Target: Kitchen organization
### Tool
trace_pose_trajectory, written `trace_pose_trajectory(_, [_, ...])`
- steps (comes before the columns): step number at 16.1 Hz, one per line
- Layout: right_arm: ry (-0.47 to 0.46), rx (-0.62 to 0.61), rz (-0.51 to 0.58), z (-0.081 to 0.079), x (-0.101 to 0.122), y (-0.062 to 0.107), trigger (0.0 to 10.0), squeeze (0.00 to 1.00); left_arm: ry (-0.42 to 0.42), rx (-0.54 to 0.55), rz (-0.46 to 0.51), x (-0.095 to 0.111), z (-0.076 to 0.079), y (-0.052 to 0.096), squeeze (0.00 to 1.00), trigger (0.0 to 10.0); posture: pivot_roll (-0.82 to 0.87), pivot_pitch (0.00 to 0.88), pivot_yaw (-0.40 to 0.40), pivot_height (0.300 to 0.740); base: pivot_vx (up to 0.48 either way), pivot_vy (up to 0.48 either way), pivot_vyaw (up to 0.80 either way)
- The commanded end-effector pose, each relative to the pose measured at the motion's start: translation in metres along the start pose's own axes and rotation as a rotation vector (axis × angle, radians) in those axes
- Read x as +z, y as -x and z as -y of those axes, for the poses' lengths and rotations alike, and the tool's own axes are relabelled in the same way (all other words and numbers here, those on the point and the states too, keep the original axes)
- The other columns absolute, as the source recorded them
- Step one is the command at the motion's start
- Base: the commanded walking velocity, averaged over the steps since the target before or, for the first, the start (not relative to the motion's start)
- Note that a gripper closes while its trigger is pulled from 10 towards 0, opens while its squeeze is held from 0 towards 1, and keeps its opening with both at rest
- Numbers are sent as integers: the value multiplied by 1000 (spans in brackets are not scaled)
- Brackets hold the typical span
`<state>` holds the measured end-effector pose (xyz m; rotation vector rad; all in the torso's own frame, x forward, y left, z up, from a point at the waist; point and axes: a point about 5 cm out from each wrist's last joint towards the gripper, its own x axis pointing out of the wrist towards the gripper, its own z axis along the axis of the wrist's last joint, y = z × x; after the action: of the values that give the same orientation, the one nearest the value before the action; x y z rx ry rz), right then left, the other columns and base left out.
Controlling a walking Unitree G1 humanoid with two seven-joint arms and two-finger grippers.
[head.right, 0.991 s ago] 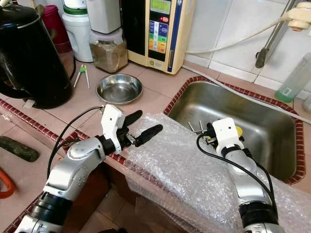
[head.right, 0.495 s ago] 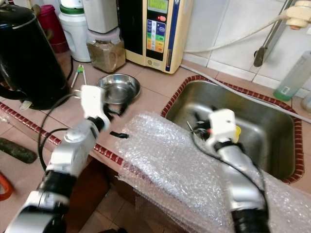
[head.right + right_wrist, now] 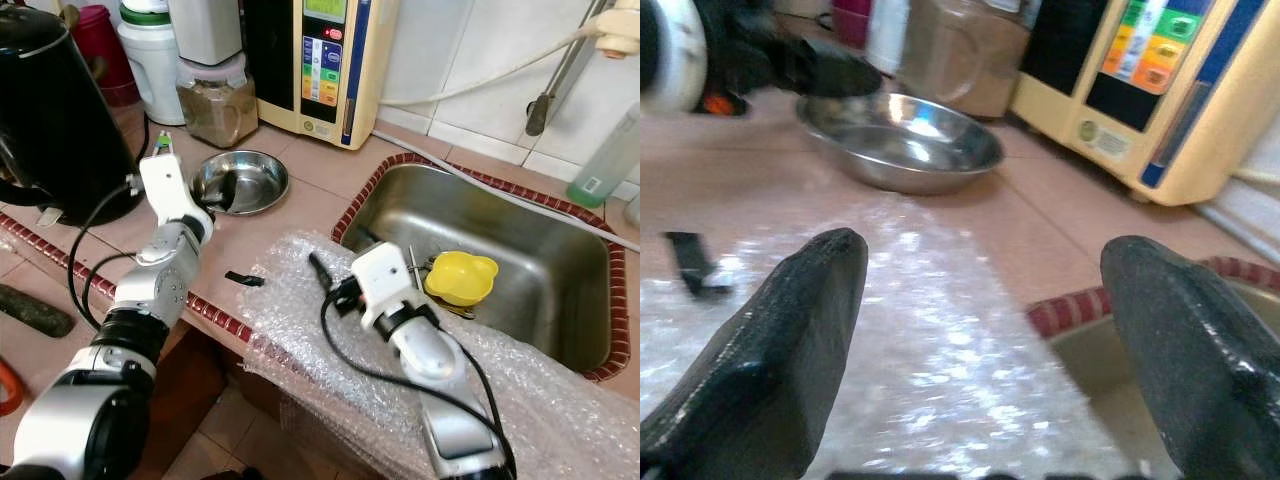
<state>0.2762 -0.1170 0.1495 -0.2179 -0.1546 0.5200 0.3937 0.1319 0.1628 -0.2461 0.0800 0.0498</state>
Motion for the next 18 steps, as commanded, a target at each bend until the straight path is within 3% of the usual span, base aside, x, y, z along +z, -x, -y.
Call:
trace_pose_trajectory(1, [-15, 24, 18, -2, 6, 2, 10000, 1000, 25, 33, -21, 1, -2, -3, 1000, 10000, -54, 107, 17, 740, 0, 0, 0])
trace_pose_trajectory(2, [-34, 47, 16, -4, 8, 2, 10000, 1000, 36, 37, -46, -1, -3, -4, 1000, 10000, -54, 108, 16, 740, 0, 0, 0])
trace_pose_trajectory(3, [-53, 77, 16, -8, 12, 1, 10000, 1000, 78, 36, -93, -6, -1, -5, 4, 10000, -51, 108, 14, 740, 0, 0, 0])
trace_pose_trajectory(5, [-52, 107, 22, -11, 15, 1, 10000, 1000, 103, 36, -107, -7, 0, -6, 0, 10000, -49, 108, 13, 740, 0, 0, 0])
trace_pose_trajectory(6, [-63, 169, 53, -19, 23, 0, 10000, 0, 142, 28, -119, -3, 3, -9, 0, 10000, -50, 107, 14, 740, 0, 0, 0])
trace_pose_trajectory(8, [-80, 188, 80, -21, 28, 1, 10000, 0, 167, 18, -120, 0, 4, -11, 0, 10000, -51, 106, 16, 740, 0, 0, 0])
trace_pose_trajectory(11, [-182, 241, 113, -27, 39, 2, 10000, 0, 216, 18, -154, 0, 4, -12, 0, 10000, -50, 108, 16, 740, 0, 0, 0])
trace_pose_trajectory(12, [-186, 259, 116, -29, 42, 2, 10000, 0, 242, 31, -177, -3, 2, -12, 0, 6000, -53, 107, 14, 740, 0, 0, 0])
trace_pose_trajectory(13, [-167, 274, 106, -30, 42, 1, 10000, 0, 266, 45, -200, -6, 0, -12, 0, 0, -51, 107, 12, 740, 0, 0, 0])
trace_pose_trajectory(14, [-149, 289, 97, -32, 41, 2, 10000, 0, 292, 53, -221, -9, -1, -11, 0, 0, -49, 108, 9, 740, 0, 0, 0])
trace_pose_trajectory(18, [-167, 358, 99, -35, 47, 4, 10000, 0, 203, 59, -242, -14, -7, -10, 0, 0, -43, 107, 6, 740, 0, 0, 0])
